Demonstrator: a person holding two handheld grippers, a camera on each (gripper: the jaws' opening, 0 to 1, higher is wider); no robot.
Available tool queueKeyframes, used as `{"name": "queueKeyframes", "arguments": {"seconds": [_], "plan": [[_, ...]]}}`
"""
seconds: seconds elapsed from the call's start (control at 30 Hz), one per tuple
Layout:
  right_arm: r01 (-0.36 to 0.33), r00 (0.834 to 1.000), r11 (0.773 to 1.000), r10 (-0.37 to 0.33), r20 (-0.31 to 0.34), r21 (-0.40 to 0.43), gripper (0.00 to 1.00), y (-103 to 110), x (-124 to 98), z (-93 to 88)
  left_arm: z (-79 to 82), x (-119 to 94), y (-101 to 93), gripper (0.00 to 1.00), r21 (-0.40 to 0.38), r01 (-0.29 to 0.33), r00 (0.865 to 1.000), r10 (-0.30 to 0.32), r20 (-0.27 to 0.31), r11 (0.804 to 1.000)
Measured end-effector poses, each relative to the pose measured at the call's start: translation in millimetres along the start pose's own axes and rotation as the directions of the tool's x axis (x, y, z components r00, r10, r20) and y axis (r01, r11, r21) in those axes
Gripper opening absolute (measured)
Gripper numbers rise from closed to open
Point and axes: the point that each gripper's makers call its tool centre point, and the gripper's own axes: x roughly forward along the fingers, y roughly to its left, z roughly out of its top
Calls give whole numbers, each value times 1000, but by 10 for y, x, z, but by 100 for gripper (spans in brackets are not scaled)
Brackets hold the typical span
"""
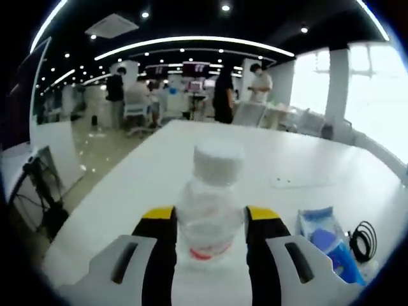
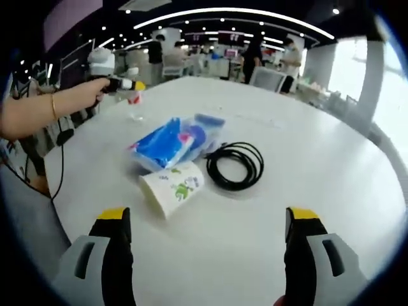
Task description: Arrange the tabletop items into an orderly group along one side of the table until the central work area is clear of visible clutter.
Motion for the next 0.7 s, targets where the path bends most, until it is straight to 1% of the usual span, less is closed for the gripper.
{"name": "queueKeyframes", "arguments": {"seconds": [0.03, 0.07, 0.1, 0.17, 0.2, 0.23, 0.27, 0.3, 0.33, 0.37, 0.4, 0.43, 0.47, 0.5, 0.53, 0.57, 0.63, 0.7], "plan": [[1, 1000, 1000, -1, -1, 1, 99, -3, 0, -3, 9, 2, -27, 38, 39, 31, 1000, -31, 1, 999], [2, 1000, 1000, -2, -4, -1, 99, -5, 0, -11, 5, -8, -30, 38, 48, 38, 999, -38, -6, 998], [2, 1000, 1000, -2, -7, -5, 99, -5, 1, -17, 43, -3, -74, 38, 62, 88, 996, -89, 12, 994], [-4, 1000, 1000, 3, -16, -15, 99, 16, 7, -36, 100, -23, -65, 38, 27, 125, 992, -126, 25, 992], [-5, 1000, 1000, 5, -17, -17, 99, 25, 10, -37, 126, -20, -105, 38, 58, 167, 985, -169, 27, 984], [-11, 1000, 1000, 11, -19, -22, 99, 42, 16, -40, 146, -26, -115, 38, 75, 192, 981, -194, 20, 979], [-14, 1000, 1000, 14, -21, -24, 99, 51, 19, -43, 155, -28, -123, 38, 73, 207, 978, -209, 16, 976], [-17, 1000, 1000, 16, -23, -25, 99, 58, 22, -45, 165, -32, -179, 38, 90, 256, 966, -258, 14, 963], [-18, 1000, 999, 17, -23, -28, 99, 64, 21, -43, 173, -44, -197, 38, 83, 280, 959, -282, 11, 956], [-19, 1000, 999, 18, -24, -29, 99, 65, 22, -44, 175, -46, -186, 38, 79, 282, 959, -284, 8, 956], [-19, 999, 999, 19, -26, -28, 99, 66, 22, -48, 176, -54, -221, 38, 109, 314, 949, -317, 3, 943], [-20, 999, 999, 19, -27, -27, 99, 66, 22, -51, 181, -49, -191, 38, 106, 305, 952, -307, 4, 946], [-21, 999, 999, 21, -28, -26, 99, 66, 22, -51, 184, -47, -186, 38, 102, 310, 950, -312, 5, 945], [-21, 999, 999, 21, -28, -24, 99, 66, 22, -52, 182, -53, -196, 38, 103, 327, 945, -328, 0, 940], [-22, 999, 999, 21, -28, -23, 99, 67, 22, -53, 177, -58, -191, 38, 93, 327, 944, -329, -3, 940], [-23, 999, 1000, 22, -29, -21, 99, 68, 22, -55, 172, -74, -220, 38, 107, 340, 940, -342, -3, 934], [-23, 999, 1000, 22, -33, -19, 99, 66, 25, -65, 135, -76, -219, 38, 139, 341, 940, -342, -17, 930], [-24, 999, 1000, 23, -37, -20, 99, 69, 25, -74, 99, -74, -226, 38, 147, 342, 939, -342, -28, 928]]}}
